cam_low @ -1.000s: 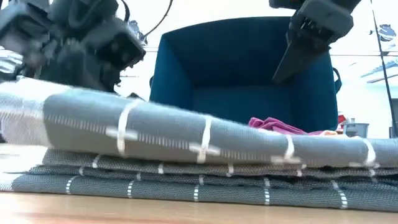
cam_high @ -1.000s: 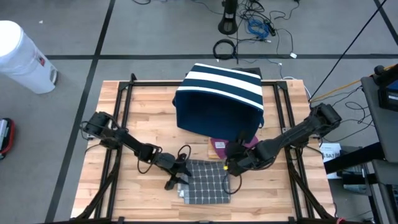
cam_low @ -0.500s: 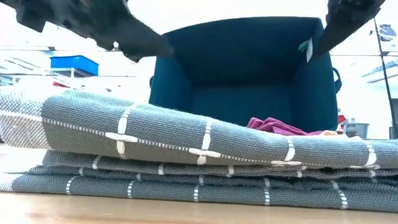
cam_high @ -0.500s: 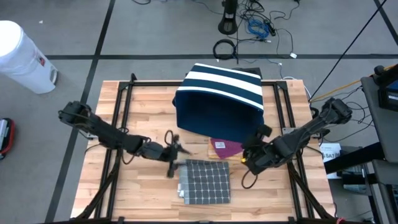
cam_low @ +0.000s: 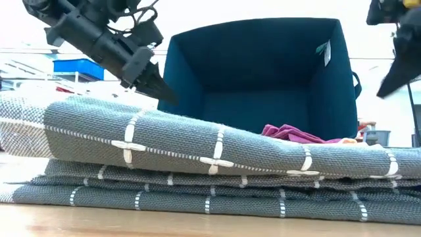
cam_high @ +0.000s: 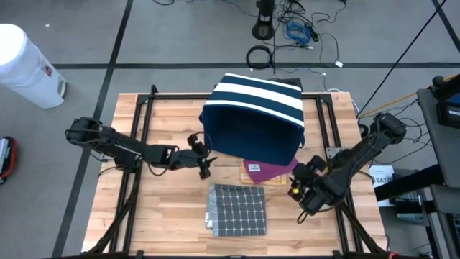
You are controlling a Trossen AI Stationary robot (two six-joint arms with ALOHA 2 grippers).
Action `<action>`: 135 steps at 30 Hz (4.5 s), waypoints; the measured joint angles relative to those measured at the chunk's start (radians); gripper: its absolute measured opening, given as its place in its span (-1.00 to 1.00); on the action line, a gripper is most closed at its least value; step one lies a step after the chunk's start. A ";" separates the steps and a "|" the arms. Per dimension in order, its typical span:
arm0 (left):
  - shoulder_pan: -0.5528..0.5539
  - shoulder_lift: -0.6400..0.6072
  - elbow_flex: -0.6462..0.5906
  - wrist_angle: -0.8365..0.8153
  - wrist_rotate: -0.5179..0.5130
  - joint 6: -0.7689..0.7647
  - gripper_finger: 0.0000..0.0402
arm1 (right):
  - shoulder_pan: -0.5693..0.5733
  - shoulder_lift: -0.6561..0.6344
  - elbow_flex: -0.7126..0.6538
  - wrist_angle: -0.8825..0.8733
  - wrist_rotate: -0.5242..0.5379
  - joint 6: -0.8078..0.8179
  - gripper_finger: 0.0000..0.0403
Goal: Fold towel
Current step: Prepare the blue bin
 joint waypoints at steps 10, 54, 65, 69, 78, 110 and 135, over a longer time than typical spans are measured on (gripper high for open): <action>0.019 0.000 0.000 -0.048 -0.057 -0.110 0.02 | 0.065 0.000 -0.169 0.111 0.198 0.202 0.15; -0.185 -0.010 0.000 -0.187 -0.377 -0.318 0.02 | 0.024 0.000 -0.370 0.310 0.415 0.298 0.00; -0.212 -0.010 0.000 -0.468 -0.483 -0.514 0.02 | -0.066 0.000 -0.387 0.292 0.342 0.305 -0.37; -0.215 -0.010 0.000 -0.456 -0.520 -0.517 0.02 | -0.067 -0.004 -0.390 0.323 0.328 0.260 -0.88; -0.211 -0.010 0.000 -0.355 -0.465 -0.483 0.02 | -0.025 -0.141 -0.357 0.340 0.323 0.210 -0.98; -0.464 -0.100 0.040 -0.238 -0.843 0.008 0.02 | -0.025 -0.456 -0.197 0.316 0.302 -0.066 -1.00; -0.548 -0.335 0.038 0.116 -0.820 0.435 0.02 | -0.026 -0.665 -0.157 0.482 0.185 -0.190 -0.91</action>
